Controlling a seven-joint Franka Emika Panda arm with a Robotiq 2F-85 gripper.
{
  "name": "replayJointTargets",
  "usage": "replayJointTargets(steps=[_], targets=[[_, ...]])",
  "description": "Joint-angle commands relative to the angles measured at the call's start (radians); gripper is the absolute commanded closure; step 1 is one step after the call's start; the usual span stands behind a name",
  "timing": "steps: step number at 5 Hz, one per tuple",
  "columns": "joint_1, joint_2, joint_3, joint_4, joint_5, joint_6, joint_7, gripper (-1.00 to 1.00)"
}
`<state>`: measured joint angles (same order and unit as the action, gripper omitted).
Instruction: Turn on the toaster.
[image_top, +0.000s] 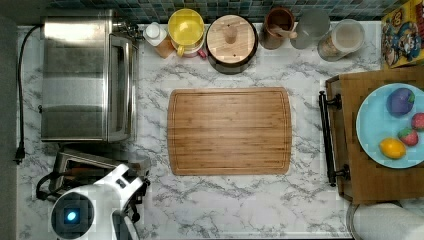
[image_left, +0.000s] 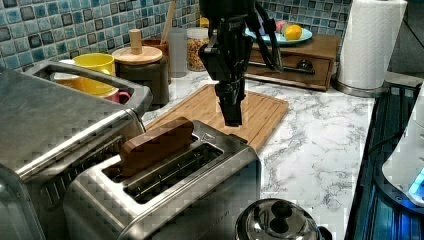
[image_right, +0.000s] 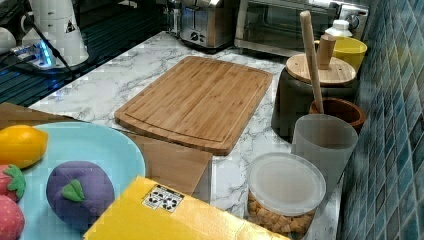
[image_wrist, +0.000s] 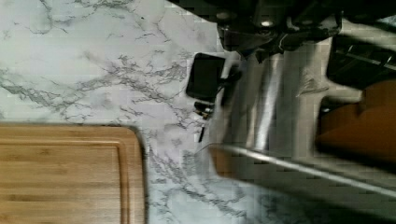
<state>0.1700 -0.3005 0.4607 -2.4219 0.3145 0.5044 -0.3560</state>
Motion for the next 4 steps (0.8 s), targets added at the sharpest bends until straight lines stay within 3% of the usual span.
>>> replayJointTargets(steps=[1,2,4], targets=[[-0.077,0.003,-0.054,-0.054,-0.008,0.004,0.013,1.0],[-0.066,0.04,-0.089,-0.04,0.003,-0.024,-0.034,1.0],[0.011,0.063,-0.115,-0.052,0.071,0.023,-0.2,1.0]])
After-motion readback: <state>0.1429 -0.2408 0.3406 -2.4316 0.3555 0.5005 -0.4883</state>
